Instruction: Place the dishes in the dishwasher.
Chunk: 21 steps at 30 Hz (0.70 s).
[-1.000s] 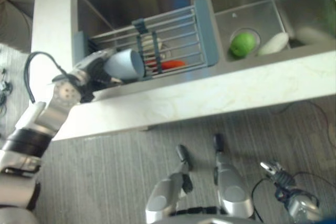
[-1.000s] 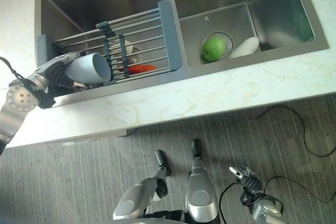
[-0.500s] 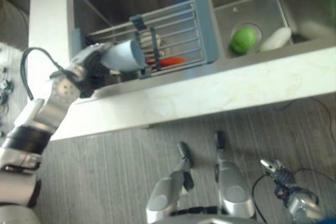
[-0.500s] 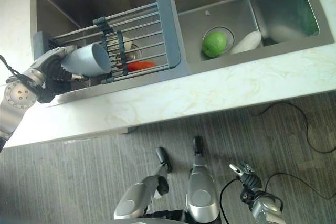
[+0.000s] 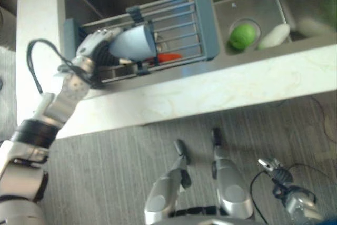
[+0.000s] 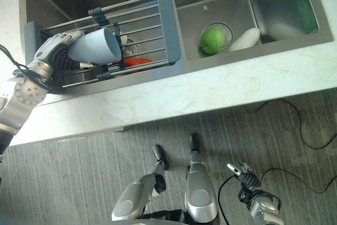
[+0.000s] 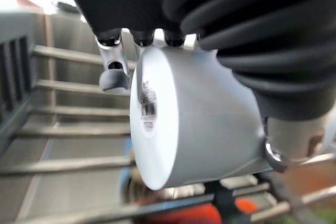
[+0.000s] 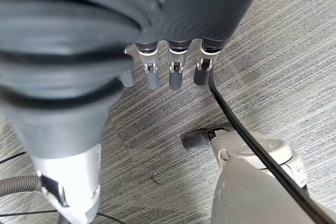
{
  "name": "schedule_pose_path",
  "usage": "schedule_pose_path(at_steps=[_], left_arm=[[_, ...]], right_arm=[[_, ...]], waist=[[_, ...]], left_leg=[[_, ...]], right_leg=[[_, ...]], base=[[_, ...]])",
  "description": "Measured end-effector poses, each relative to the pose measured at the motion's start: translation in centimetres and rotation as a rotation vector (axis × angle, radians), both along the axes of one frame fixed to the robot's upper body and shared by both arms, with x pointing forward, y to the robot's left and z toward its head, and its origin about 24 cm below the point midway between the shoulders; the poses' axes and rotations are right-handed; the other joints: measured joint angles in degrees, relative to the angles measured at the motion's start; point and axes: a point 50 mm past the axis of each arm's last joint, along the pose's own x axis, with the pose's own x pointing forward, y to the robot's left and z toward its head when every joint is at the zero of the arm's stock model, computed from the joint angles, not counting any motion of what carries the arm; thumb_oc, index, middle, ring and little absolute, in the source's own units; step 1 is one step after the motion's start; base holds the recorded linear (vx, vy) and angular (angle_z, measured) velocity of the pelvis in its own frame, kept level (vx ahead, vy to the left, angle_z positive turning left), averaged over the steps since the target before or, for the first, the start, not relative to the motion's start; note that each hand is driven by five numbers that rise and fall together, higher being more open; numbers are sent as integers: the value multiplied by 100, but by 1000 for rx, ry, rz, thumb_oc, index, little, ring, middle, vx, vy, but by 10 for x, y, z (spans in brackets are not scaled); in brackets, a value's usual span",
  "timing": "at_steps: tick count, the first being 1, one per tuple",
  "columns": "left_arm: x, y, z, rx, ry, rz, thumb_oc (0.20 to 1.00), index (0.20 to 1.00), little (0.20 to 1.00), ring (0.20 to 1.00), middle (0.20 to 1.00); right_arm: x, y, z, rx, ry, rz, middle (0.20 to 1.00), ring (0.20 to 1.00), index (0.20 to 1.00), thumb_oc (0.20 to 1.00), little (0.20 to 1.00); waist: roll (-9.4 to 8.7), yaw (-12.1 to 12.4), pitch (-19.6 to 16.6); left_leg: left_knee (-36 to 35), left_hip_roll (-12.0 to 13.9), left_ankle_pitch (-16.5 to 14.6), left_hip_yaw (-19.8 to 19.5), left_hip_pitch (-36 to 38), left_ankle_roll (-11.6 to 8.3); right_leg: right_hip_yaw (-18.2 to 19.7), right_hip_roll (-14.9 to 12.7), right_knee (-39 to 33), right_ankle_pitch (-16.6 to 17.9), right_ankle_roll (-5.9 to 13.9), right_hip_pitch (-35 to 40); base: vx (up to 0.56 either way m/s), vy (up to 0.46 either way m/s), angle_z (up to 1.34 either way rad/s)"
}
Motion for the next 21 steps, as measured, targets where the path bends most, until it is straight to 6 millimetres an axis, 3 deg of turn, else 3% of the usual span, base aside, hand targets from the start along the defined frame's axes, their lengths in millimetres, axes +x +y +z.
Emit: schedule_pose_path(at_steps=[8, 12, 18, 21], left_arm=[[-41, 4, 27, -103, -501, -80, 200, 200, 200, 200, 200], [-63, 11, 37, -113, -714, -75, 200, 200, 200, 200, 200], [-78, 23, 20, -123, -719, -16, 200, 200, 200, 200, 200], [-85, 32, 3, -155, -676, 45, 200, 200, 200, 200, 200]], right_arm=[[-6, 14, -10, 40, 10, -13, 1000, 1000, 1000, 1000, 1000], [-10, 20, -15, 61, 26, -24, 1000, 1000, 1000, 1000, 1000], [-43, 30, -33, 101, 122, -64, 1000, 1000, 1000, 1000, 1000], [-61, 30, -41, 102, 188, -87, 1000, 1000, 1000, 1000, 1000]], waist=[[-118, 53, -43], [-289, 142, -321], [-304, 283, -1100], [-179, 365, -1395]], left_leg=[[-1, 14, -12, -51, 338, -12], [-2, 28, -43, -92, 448, -56], [-2, 18, -89, -179, 694, -29], [-3, 11, -146, -287, 743, -93]], right_leg=[[-77, 17, -118, -11, -6, 431], [-105, 28, -130, -42, -20, 555], [-235, 17, -212, -95, -25, 887], [-345, -2, -212, -182, 8, 996]], base=[[7, -22, 4], [15, -22, 3], [1, -38, 10], [-16, -105, 17]])
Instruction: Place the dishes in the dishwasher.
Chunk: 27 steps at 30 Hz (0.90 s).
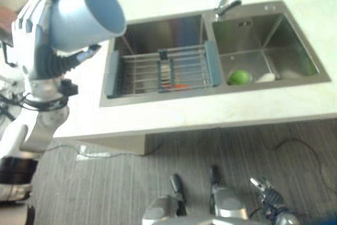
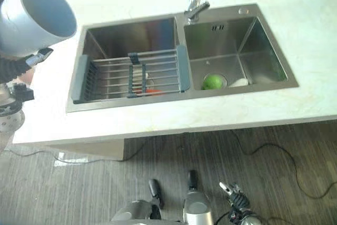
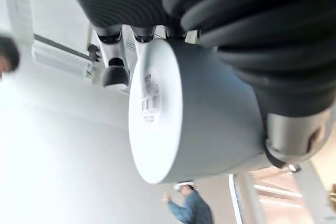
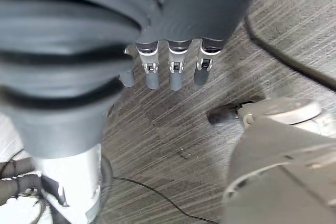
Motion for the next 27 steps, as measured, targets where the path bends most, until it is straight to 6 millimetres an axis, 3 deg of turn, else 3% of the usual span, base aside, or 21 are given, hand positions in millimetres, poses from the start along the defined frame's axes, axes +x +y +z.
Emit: schedule_pose_path(at_steps=[6, 7, 8, 10, 11, 12, 13, 15, 16, 17, 18, 19, 20, 22, 24, 25, 27], left_arm=[[-28, 6, -74, -254, 197, 60, 200, 200, 200, 200, 200], [-36, 11, -85, -299, 225, 91, 200, 200, 200, 200, 200], [-43, 13, -96, -358, 253, 108, 200, 200, 200, 200, 200], [-57, 17, -111, -485, 264, 128, 200, 200, 200, 200, 200], [-55, 19, -104, -509, 236, 101, 200, 200, 200, 200, 200], [-45, 17, -92, -523, 178, 42, 200, 200, 200, 200, 200], [-37, 15, -85, -536, 148, 5, 200, 200, 200, 200, 200], [-16, -1, -62, -521, 94, -129, 200, 200, 200, 200, 200], [-12, -7, -57, -503, 87, -178, 200, 200, 200, 200, 200], [-10, -15, -49, -451, 88, -245, 200, 200, 200, 200, 200], [-5, -21, -46, -410, 122, -287, 200, 200, 200, 200, 200], [0, -21, -47, -402, 164, -295, 200, 200, 200, 200, 200], [6, -23, -51, -413, 206, -314, 200, 200, 200, 200, 200], [6, -29, -56, -393, 263, -339, 200, 200, 200, 200, 200], [6, -40, -56, -365, 298, -390, 200, 200, 200, 200, 200], [5, -44, -55, -353, 299, -409, 200, 200, 200, 200, 200], [10, -54, -50, -338, 299, -458, 200, 200, 200, 200, 200]], right_arm=[[-36, 3, -12, -6, 160, 69, 1000, 1000, 1000, 1000, 1000], [-35, 3, -12, -11, 169, 97, 1000, 1000, 1000, 1000, 1000], [-36, 6, -13, -4, 178, 106, 1000, 1000, 1000, 1000, 1000], [-44, 10, -16, 8, 207, 119, 1000, 1000, 1000, 1000, 1000], [-47, 7, -16, 11, 222, 104, 1000, 1000, 1000, 1000, 1000], [-52, 10, -18, 24, 242, 90, 1000, 1000, 1000, 1000, 1000], [-48, 5, -16, 20, 226, 76, 1000, 1000, 1000, 1000, 1000], [-53, -7, -11, 23, 186, -19, 1000, 1000, 1000, 1000, 1000], [-55, -11, -10, 16, 186, -28, 1000, 1000, 1000, 1000, 1000], [-51, -24, -4, -12, 157, -62, 1000, 1000, 1000, 1000, 1000], [-45, -35, 0, -35, 143, -75, 1000, 1000, 1000, 1000, 1000], [-38, -31, -2, -16, 122, -111, 1000, 1000, 1000, 1000, 1000], [-36, -24, -4, 1, 118, -101, 1000, 1000, 1000, 1000, 1000], [-34, -8, -10, 43, 130, -80, 1000, 1000, 1000, 1000, 1000], [-34, 4, -15, 61, 154, -70, 1000, 1000, 1000, 1000, 1000], [-33, 5, -15, 61, 153, -63, 1000, 1000, 1000, 1000, 1000], [-29, 10, -15, 70, 144, -47, 1000, 1000, 1000, 1000, 1000]], waist=[[212, 364, -536], [269, 664, -600], [260, 802, -661], [237, 1157, -759], [238, 1154, -746], [-240, 1146, -711], [-403, 1160, -709], [-506, 851, -712], [-464, 730, -739], [-261, 701, -780], [80, 667, -767], [83, 603, -743], [-32, 571, -729], [-255, 674, -701], [-274, 813, -626], [-229, 905, -596], [-54, 713, -487]], left_leg=[[2, 36, -54, -311, 282, -46], [54, 86, -65, -394, 249, -52], [152, 111, -112, -555, 198, -122], [10, 207, 60, -812, 47, -380], [-39, 461, -244, -287, -185, -200], [388, 340, -439, 834, -390, -353], [1230, 502, -462, 1418, -465, -392], [2442, 916, -605, 2356, -240, -292], [2513, 1022, -688, 2602, -59, -241], [1739, 769, -740, 2469, 289, -277], [795, 545, -530, 2236, 575, -101], [403, 241, -535, 2025, 660, 20], [331, -4, -546, 1849, 650, 133], [369, -380, -639, 1506, 499, 398], [432, -518, -636, 1123, 300, 635], [440, -559, -600, 842, 238, 663], [552, -559, -440, -48, 140, 807]], right_leg=[[-301, 46, 20, -209, -32, 413], [-382, 63, 174, -321, -43, 443], [-536, 77, 331, -403, -107, 470], [-998, 124, 494, -512, -220, 443], [-1531, 73, 692, -615, -246, 438], [-1945, -536, 887, -809, -345, 268], [-2274, -748, 872, -755, -391, 311], [-3124, -976, 831, -698, -256, 660], [-3247, -1024, 878, -696, -248, 645], [-3085, -1167, 1159, -712, -24, 410], [-2990, -1240, 1627, -785, 23, 147], [-2961, -1609, 2174, -864, 67, -58], [-2829, -1900, 2464, -903, 108, -129], [-2470, -2216, 2513, -941, 398, -193], [-2311, -2020, 2556, -1059, 505, -229], [-2147, -1870, 2653, -1224, 450, -269], [-1155, -1065, 2886, -1693, 335, -310]], base=[[-47, -123, 26], [-212, -101, 58], [-334, -60, 102], [-513, 27, 159], [-715, 158, 274], [-837, 324, 309], [-652, 361, 242], [-376, 398, 205], [-242, 448, 169], [-206, 449, 100], [-218, 494, 77], [-193, 457, 80], [-161, 373, 80], [-142, 269, 99], [-72, 88, 119], [-10, 13, 129], [-78, 5, 232]])
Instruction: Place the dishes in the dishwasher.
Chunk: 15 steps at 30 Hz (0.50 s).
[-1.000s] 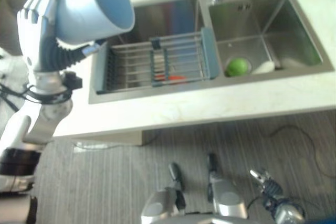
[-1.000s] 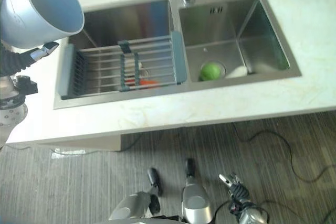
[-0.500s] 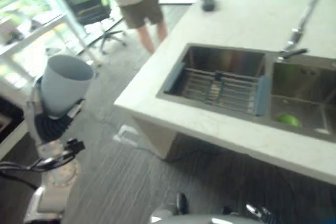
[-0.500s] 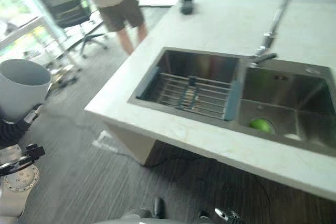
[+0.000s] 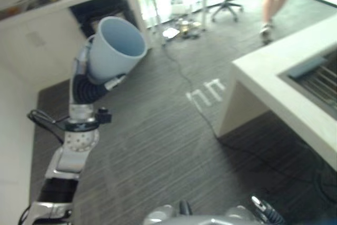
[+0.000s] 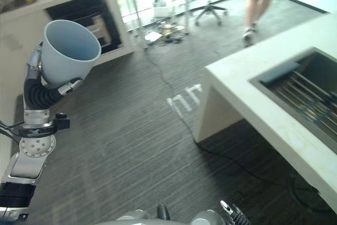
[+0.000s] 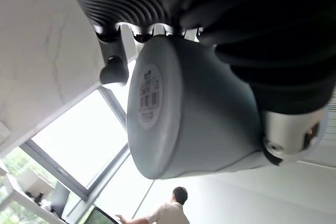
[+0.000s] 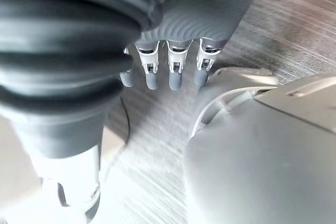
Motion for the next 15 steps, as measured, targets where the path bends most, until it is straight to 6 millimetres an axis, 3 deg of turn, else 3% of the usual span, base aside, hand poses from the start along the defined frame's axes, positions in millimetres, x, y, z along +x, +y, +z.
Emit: schedule_pose_path(at_steps=[1, 4, 6, 8, 9, 11, 12, 15], left_arm=[[9, -18, 6, 21, -14, -83, 200, 200, 200, 200, 200], [8, -14, 10, 110, 10, -71, 200, 200, 200, 200, 200], [9, -15, 11, 117, 20, -70, 200, 200, 200, 200, 200], [17, -27, 17, 136, 24, -106, 200, 200, 200, 200, 200], [18, -29, 21, 138, 12, -106, 200, 200, 200, 200, 200], [19, -23, 22, 137, 31, -73, 200, 200, 200, 200, 200], [20, -22, 20, 122, 47, -73, 200, 200, 200, 200, 200], [15, -16, 10, 75, 101, -73, 200, 200, 200, 200, 200]], right_arm=[[-9, 8, -4, 20, 33, 28, 1000, 1000, 1000, 1000, 1000], [-5, 6, -2, 20, 13, 69, 1000, 1000, 1000, 1000, 1000], [4, 0, 1, 4, -8, 90, 1000, 1000, 1000, 1000, 1000], [-1, 6, -2, 28, 15, 111, 1000, 1000, 1000, 1000, 1000], [-4, 9, -5, 35, 40, 146, 1000, 1000, 1000, 1000, 1000], [9, 14, -3, 39, 13, 191, 1000, 1000, 1000, 1000, 1000], [16, 14, -2, 28, 12, 231, 1000, 1000, 1000, 1000, 1000], [21, 19, -3, 22, 25, 307, 1000, 1000, 1000, 1000, 1000]], waist=[[64, -136, 90], [-188, 71, 88], [-134, 13, 78], [-134, -294, 58], [-178, -263, 49], [-300, -218, -16], [-301, -205, -16], [-345, -149, -78]], left_leg=[[-9, 39, 145, -625, -23, -106], [-127, -249, -4, -766, 25, -82], [-124, -290, 49, -976, 23, -133], [-160, -299, 213, -1673, 71, -116], [-230, -270, 241, -1721, 127, -108], [-230, -337, 242, -1684, 144, -109], [-233, -362, 245, -1696, 155, -116], [-383, -339, 203, -1696, 356, -424]], right_leg=[[944, 795, 111, -276, -258, -164], [1142, 858, -137, -208, -369, -329], [1330, 940, -650, -80, -395, -218], [1732, 1204, -1256, 150, -439, 298], [1758, 1312, -1358, 159, -438, 419], [1624, 1297, -1893, 614, -462, 738], [1552, 1282, -2064, 614, -465, 878], [1300, 1340, -2598, 727, -497, 1346]], base=[[-111, -15, 289], [-13, -71, 109], [6, -132, 60], [-26, -162, 128], [-13, -206, 84], [34, -257, 22], [70, -250, 34], [32, -211, 38]])
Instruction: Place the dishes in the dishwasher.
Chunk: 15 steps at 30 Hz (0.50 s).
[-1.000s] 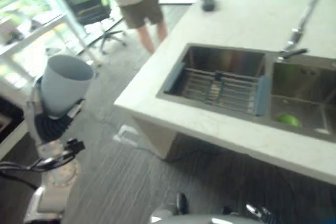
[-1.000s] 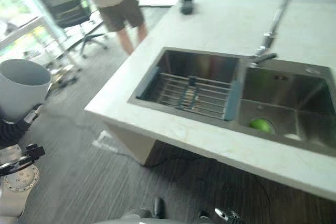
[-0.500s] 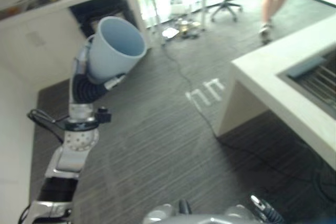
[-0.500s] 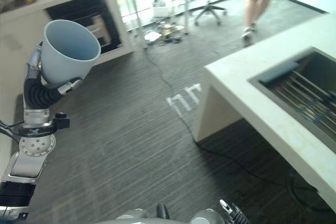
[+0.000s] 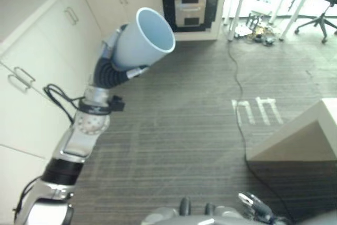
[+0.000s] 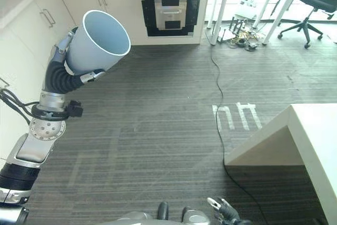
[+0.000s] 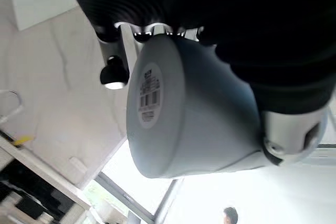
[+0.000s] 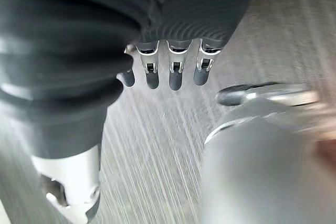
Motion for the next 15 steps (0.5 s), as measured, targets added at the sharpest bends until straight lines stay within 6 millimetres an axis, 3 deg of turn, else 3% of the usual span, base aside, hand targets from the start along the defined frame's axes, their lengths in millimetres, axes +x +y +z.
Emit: schedule_pose_path(at_steps=[1, 2, 4, 5, 6, 7, 9, 10, 11, 12, 15], left_arm=[[-1, 0, -1, -7, 5, -3, 200, 200, 200, 200, 200], [-4, 5, -2, -32, 19, 2, 200, 200, 200, 200, 200], [-6, 12, -6, -54, 44, 24, 200, 200, 200, 200, 200], [-7, 13, -8, -75, 59, 18, 200, 200, 200, 200, 200], [-8, 16, -8, -74, 64, 24, 200, 200, 200, 200, 200], [-8, 17, -6, -69, 58, 20, 200, 200, 200, 200, 200], [-10, 18, -9, -60, 66, 11, 200, 200, 200, 200, 200], [-10, 18, -11, -55, 75, 9, 200, 200, 200, 200, 200], [-10, 18, -12, -63, 76, 5, 200, 200, 200, 200, 200], [-9, 15, -13, -78, 70, -5, 200, 200, 200, 200, 200], [-8, 12, -8, -91, 43, -21, 200, 200, 200, 200, 200]], right_arm=[[-1, -1, 0, -1, 5, -2, 1000, 1000, 1000, 1000, 1000], [-2, -3, 0, -7, 7, -7, 1000, 1000, 1000, 1000, 1000], [-7, -6, -1, -15, 23, -25, 1000, 1000, 1000, 1000, 1000], [-10, -9, 0, -23, 30, -37, 1000, 1000, 1000, 1000, 1000], [-13, -10, -1, -24, 34, -63, 1000, 1000, 1000, 1000, 1000], [-17, -13, -1, -30, 48, -90, 1000, 1000, 1000, 1000, 1000], [-24, -21, -2, -31, 67, -180, 1000, 1000, 1000, 1000, 1000], [-27, -25, -2, -34, 70, -212, 1000, 1000, 1000, 1000, 1000], [-30, -31, 0, -46, 67, -233, 1000, 1000, 1000, 1000, 1000], [-32, -41, 3, -70, 66, -233, 1000, 1000, 1000, 1000, 1000], [-37, -31, -1, -38, 71, -203, 1000, 1000, 1000, 1000, 1000]], waist=[[3, 21, -14], [-34, 179, -14], [-143, 188, -46], [-152, 215, -40], [-216, 124, -19], [-254, -14, 15], [-266, 40, 59], [-283, 17, 73], [-177, -66, 125], [54, -155, 168], [76, -173, 177]], left_leg=[[-42, 29, -41, 32, 9, -57], [13, 86, -184, 136, -83, -255], [225, 114, -315, 339, -258, -465], [311, 199, -446, 638, -344, -473], [581, 522, -657, 1583, -518, -426], [876, 772, -647, 2062, -700, -332], [1126, 1153, -602, 1995, -913, -274], [1034, 1225, -536, 1999, -915, -314], [670, 1342, -359, 2016, -739, -321], [388, 1410, 147, 2019, -582, -460], [20, 1048, 281, 2078, -322, -341]], right_leg=[[-21, 26, -23, 2, -4, 16], [-43, 69, -18, -5, -23, 3], [-193, 57, -18, -36, -110, -1], [-249, 54, 80, -75, -167, -61], [-458, 2, 107, -112, -223, -69], [-653, -63, 280, -240, -275, -165], [-640, -195, 565, -358, -286, -338], [-656, -319, 617, -399, -212, -327], [-718, -386, 641, -429, -91, -206], [-772, -380, 698, -496, 73, -73], [-730, -731, 775, -533, 379, -104]], base=[[-16, -166, 32], [-48, -157, 29], [-90, -68, 39], [-81, 1, 60], [-27, 52, 87], [29, 88, 87], [103, 144, 29], [108, 150, 16], [88, 147, 35], [71, 146, 26], [42, 112, 6]])
